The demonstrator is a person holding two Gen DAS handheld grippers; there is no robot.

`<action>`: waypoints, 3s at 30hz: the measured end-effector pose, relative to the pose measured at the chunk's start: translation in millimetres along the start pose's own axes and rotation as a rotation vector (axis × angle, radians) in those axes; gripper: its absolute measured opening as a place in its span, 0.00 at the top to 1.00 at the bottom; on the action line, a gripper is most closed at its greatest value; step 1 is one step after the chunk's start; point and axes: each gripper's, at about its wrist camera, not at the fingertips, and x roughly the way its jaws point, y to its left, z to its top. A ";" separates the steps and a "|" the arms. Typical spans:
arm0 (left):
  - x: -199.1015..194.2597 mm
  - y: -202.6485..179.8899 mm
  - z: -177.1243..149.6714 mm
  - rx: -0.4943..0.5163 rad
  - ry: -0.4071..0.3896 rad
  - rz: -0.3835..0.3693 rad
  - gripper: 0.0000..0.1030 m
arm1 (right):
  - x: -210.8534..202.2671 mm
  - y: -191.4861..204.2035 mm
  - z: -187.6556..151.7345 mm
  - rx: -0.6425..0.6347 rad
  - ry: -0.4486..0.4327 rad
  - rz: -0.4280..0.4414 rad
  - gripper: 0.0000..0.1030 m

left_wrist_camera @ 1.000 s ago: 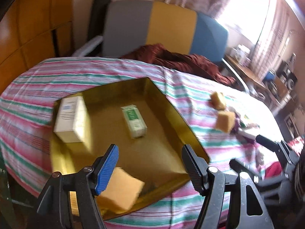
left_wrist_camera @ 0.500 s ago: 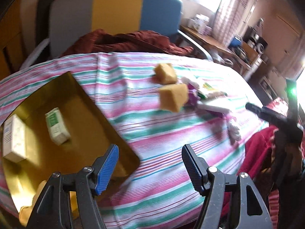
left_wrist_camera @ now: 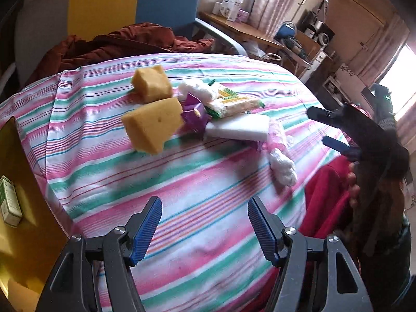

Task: Organize objects
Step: 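Move the left gripper to the pile and grasp a yellow sponge, then carry the sponge with the left gripper while the right grasps the pink hair roller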

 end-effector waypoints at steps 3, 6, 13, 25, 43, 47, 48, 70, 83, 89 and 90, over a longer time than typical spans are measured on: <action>4.1 6.3 11.2 -0.008 -0.010 0.060 0.32 | -0.9 1.9 -0.9 -0.007 -0.011 0.005 0.00; 5.2 14.1 27.6 0.021 -0.019 0.109 0.32 | 0.7 2.1 -0.4 -0.009 -0.011 0.007 0.00; 24.9 32.0 69.3 0.083 0.004 0.160 0.21 | -1.1 -0.9 -1.0 -0.010 -0.015 0.017 0.00; 87.7 51.2 95.6 0.095 0.143 0.101 0.36 | 2.7 -2.8 0.8 -0.003 0.011 0.027 0.00; 33.7 47.6 34.2 -0.041 0.058 -0.017 0.45 | 55.2 30.0 15.1 -0.666 0.366 -0.035 0.00; 25.3 47.6 22.6 -0.059 0.061 -0.033 0.45 | 77.7 34.9 18.7 -0.763 0.413 -0.060 0.01; 23.1 47.0 20.0 -0.060 0.063 -0.035 0.45 | 83.4 35.8 18.8 -0.779 0.432 -0.066 0.02; -10.0 40.3 -19.3 -0.075 0.036 -0.054 0.44 | 59.4 20.5 22.3 -0.755 0.410 -0.115 0.15; -12.3 48.6 -23.6 -0.116 0.043 -0.049 0.44 | 102.6 49.2 3.8 -1.057 0.439 -0.270 0.22; -13.3 47.8 -23.8 -0.120 0.036 -0.057 0.44 | 106.3 44.1 10.4 -0.996 0.448 -0.261 0.32; -13.9 48.1 -24.5 -0.121 0.033 -0.057 0.44 | 101.9 42.3 14.2 -0.976 0.432 -0.259 0.32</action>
